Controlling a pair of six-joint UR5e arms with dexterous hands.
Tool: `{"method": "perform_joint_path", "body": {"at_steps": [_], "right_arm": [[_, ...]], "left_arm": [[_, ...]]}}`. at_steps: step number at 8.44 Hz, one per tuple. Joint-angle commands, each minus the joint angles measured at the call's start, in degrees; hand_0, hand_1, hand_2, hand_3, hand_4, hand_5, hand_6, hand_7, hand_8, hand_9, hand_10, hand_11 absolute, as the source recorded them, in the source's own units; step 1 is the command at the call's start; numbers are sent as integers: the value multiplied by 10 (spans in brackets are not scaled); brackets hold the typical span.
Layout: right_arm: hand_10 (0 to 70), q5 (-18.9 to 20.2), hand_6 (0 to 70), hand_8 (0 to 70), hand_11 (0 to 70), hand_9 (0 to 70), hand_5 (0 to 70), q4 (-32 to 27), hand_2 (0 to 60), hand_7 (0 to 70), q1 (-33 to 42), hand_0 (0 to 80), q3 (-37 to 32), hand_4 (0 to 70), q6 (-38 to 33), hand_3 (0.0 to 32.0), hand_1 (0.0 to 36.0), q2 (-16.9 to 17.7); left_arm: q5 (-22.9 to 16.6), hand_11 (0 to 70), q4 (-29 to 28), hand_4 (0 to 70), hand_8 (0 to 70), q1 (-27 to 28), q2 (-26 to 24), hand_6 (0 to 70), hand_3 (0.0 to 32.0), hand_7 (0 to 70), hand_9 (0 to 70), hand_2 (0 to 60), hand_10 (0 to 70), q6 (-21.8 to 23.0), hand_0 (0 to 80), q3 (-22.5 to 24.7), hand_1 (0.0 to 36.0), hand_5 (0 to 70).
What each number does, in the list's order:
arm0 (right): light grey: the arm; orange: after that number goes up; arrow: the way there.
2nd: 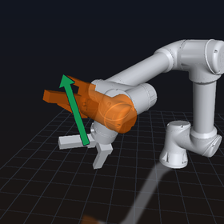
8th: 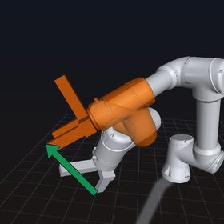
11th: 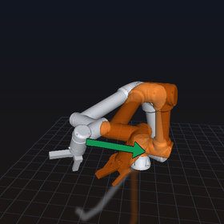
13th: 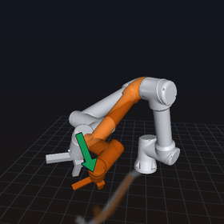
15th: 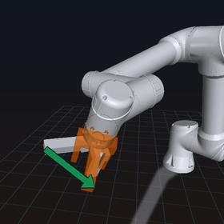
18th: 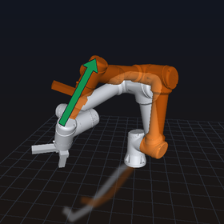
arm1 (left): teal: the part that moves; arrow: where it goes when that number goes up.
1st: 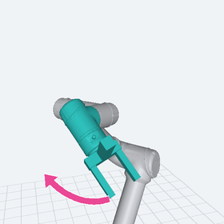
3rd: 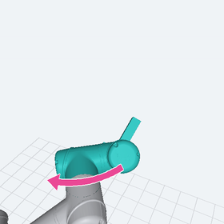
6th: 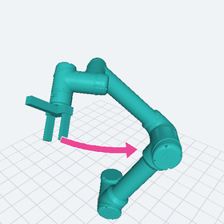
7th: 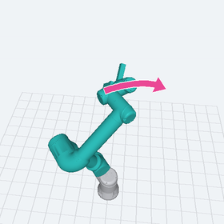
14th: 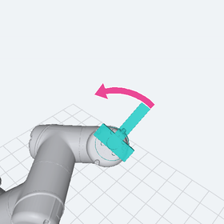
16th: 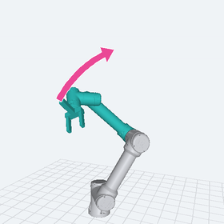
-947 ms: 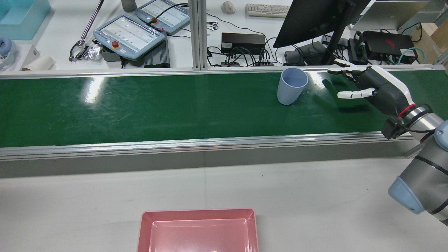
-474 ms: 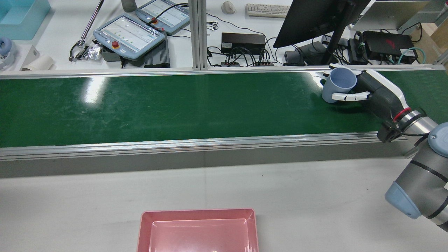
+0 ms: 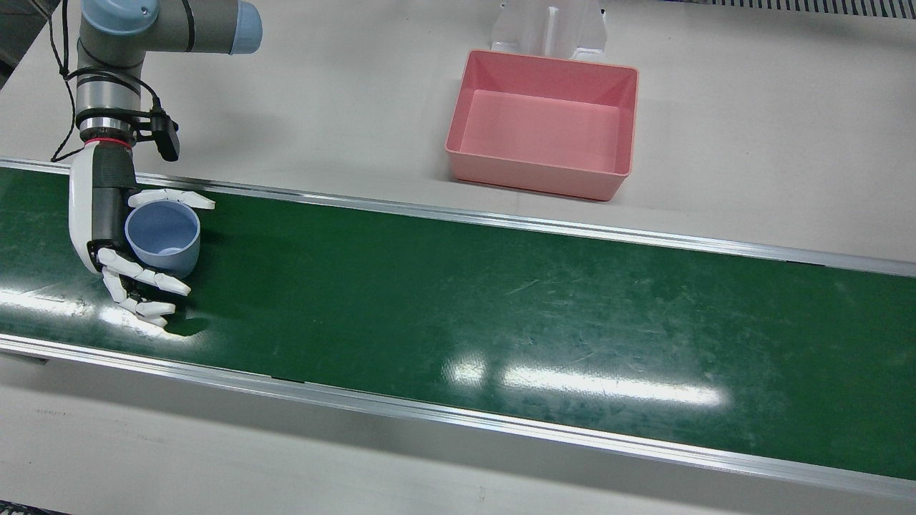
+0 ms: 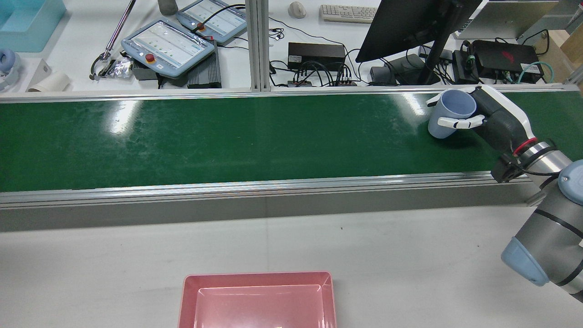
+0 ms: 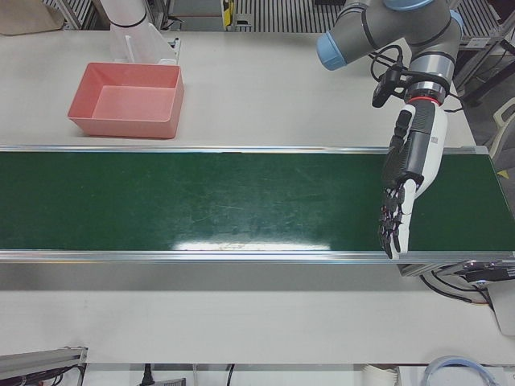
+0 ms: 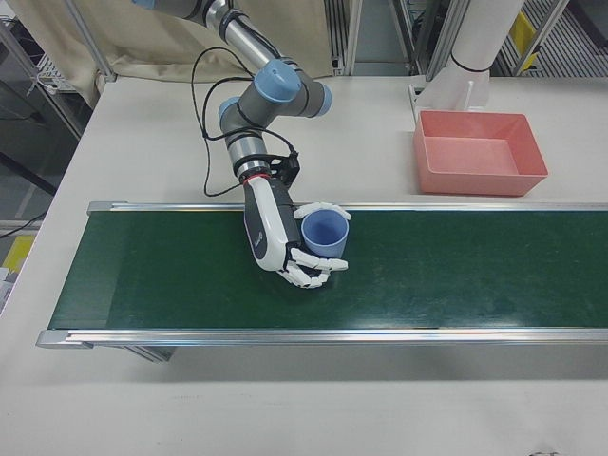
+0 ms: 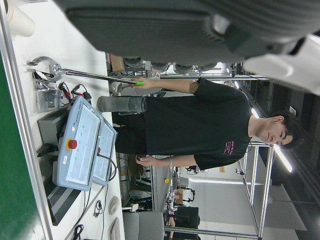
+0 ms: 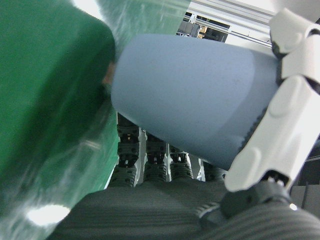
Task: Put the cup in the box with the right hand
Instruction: 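Lift the blue cup off the belt and carry it toward the pink tray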
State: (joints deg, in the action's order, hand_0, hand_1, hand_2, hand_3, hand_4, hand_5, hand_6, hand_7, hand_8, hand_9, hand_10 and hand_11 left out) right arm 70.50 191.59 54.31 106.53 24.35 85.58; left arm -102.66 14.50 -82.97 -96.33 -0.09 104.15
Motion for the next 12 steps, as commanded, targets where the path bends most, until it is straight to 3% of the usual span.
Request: {"method": "perform_joint_path", "body": {"at_steps": [1,3,4,5,6,7,8,9,10,11,12], "right_arm": [[505,-12,388,561,700,700,135,13,535,700,6,469,74,384,-1,0,181,1],[466,-13,367,529,662,700,127,82,424,700,0,482,163,408,3,0,155,-10],[452,-12,355,512,641,700,124,101,430,700,-3,480,201,384,6,0,161,-22],[430,-13,347,494,611,700,121,121,336,700,-35,492,252,404,30,0,145,-22],[419,-16,342,489,594,700,118,155,322,700,-84,493,303,413,66,0,142,-23],[405,-56,330,477,573,700,114,164,296,700,-172,492,339,409,103,0,136,-24],[393,-96,317,467,557,700,112,164,392,700,-283,479,353,363,160,0,160,-33],[381,-112,304,456,542,700,109,164,414,700,-352,475,348,358,203,0,165,-47],[367,-133,290,441,523,700,105,164,250,700,-412,488,343,406,246,0,123,-49],[347,-150,273,420,498,686,100,164,343,700,-446,475,340,364,265,0,145,-49],[308,-159,240,367,448,610,90,159,275,700,-460,476,324,351,266,0,128,-49]], "left_arm": [[0,0,0,0,0,0,0,0,0,0,0,0,0,0,0,0,0,0],[0,0,0,0,0,0,0,0,0,0,0,0,0,0,0,0,0,0],[0,0,0,0,0,0,0,0,0,0,0,0,0,0,0,0,0,0],[0,0,0,0,0,0,0,0,0,0,0,0,0,0,0,0,0,0],[1,0,0,0,0,0,0,0,0,0,0,0,0,0,0,0,0,0],[1,0,0,0,0,0,0,0,0,0,0,0,0,0,0,0,0,0],[0,0,0,0,0,0,0,0,0,0,0,0,0,0,0,0,0,0],[0,0,0,0,0,0,0,0,0,0,0,0,0,0,0,0,0,0],[0,0,1,0,0,0,0,0,0,0,0,0,0,0,0,0,0,0],[0,0,0,0,0,0,0,0,0,0,0,0,0,0,0,0,0,0],[0,0,0,0,0,0,0,0,0,0,0,0,0,0,0,0,0,0]]}}
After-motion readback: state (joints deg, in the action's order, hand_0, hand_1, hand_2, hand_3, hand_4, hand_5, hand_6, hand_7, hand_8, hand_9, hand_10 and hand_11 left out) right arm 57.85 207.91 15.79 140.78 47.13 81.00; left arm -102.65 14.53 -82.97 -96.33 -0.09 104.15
